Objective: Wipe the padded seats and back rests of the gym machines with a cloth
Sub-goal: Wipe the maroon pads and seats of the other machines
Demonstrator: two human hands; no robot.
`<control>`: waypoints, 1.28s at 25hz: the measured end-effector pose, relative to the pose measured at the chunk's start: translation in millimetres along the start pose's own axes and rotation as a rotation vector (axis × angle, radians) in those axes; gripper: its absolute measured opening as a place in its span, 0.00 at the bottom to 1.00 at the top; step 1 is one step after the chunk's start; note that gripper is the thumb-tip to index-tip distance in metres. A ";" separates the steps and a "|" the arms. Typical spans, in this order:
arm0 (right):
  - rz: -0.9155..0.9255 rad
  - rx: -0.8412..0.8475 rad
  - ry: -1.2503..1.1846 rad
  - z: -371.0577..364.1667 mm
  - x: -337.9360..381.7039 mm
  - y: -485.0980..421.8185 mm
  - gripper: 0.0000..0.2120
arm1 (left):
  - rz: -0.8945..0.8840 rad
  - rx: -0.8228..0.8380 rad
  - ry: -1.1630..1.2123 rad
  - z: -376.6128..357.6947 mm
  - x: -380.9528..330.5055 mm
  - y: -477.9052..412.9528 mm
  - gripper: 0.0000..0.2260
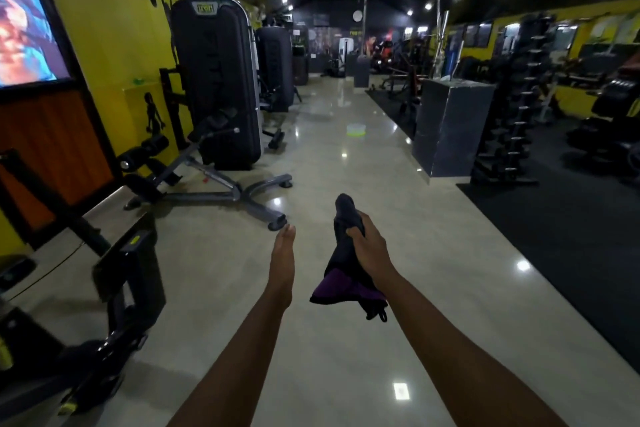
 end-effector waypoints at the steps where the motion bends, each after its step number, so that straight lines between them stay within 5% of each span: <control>1: 0.006 -0.003 -0.004 -2.7 -8.5 -41.6 0.22 | -0.010 0.005 0.000 -14.5 -1.3 -42.5 0.21; 17: -0.032 -0.073 -0.039 2.4 -133.3 -664.2 0.22 | -0.016 0.115 -0.057 -258.3 25.2 -650.4 0.22; 32: -0.042 -0.032 -0.129 -34.6 -249.5 -1270.4 0.20 | -0.043 0.014 -0.027 -456.1 15.6 -1225.7 0.23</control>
Point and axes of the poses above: each hand's wrist, its own y-axis away from the middle knuckle, its own z-axis out of the back of the hand, x = y × z, the point moved 6 cm from there along -y, towards the middle knuckle, and after that the axes turned 1 degree about y, right-handed, at the moved point
